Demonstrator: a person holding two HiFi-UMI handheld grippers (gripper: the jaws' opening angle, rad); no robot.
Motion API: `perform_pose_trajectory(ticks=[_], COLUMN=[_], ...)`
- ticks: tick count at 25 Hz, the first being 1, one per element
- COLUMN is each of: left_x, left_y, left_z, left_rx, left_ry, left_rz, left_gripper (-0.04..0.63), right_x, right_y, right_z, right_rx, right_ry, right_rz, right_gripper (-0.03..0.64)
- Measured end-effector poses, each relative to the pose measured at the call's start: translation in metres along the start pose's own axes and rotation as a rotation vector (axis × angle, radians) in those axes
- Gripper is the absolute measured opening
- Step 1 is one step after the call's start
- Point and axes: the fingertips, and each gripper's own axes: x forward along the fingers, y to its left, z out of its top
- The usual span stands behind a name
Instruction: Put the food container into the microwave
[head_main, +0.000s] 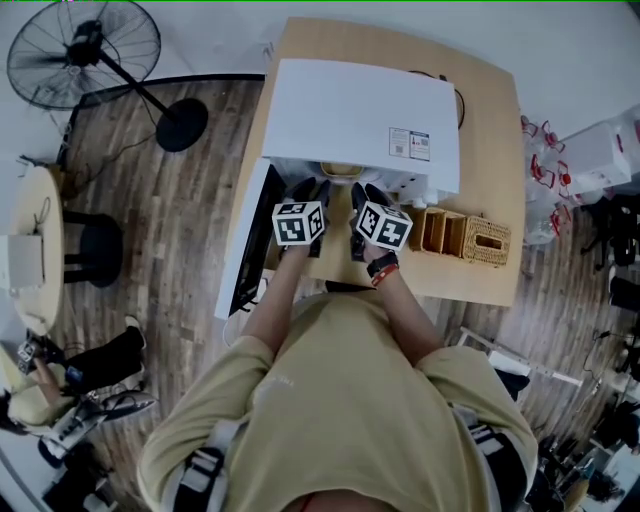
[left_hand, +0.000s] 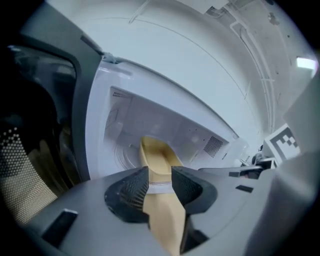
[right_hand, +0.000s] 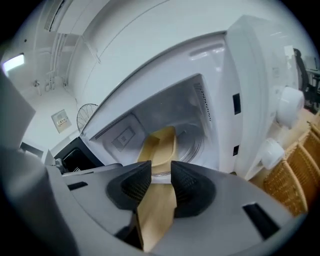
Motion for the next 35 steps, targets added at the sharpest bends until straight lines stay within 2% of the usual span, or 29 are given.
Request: perform_pose_trajectory(ticks=[16,27,35], left_x=[-0.075,-0.111,-0.128], left_y=[-0.013,-0.014,-0.026], left_z=[-0.031,-0.05,-0.056], left_rx=[0.082,0.116,0.155], left_ry=[-0.021,-0.042,-0.059], left_rz=[0.006,0.023,-0.001], left_gripper=[0.095,0.063,0.045], right_x=[-0.063,-0.098,-0.118], right_y=[0.027,0.02,0.023], right_z=[-0.038,-0.054,-0.065], right_rx=[-0.104,-0.117,-0.138], right_ry=[-0.032,-0.075,-0.104], right_rz=[-0.005,-0.042,-0.047], right_gripper=[0.08,0.052,0.043])
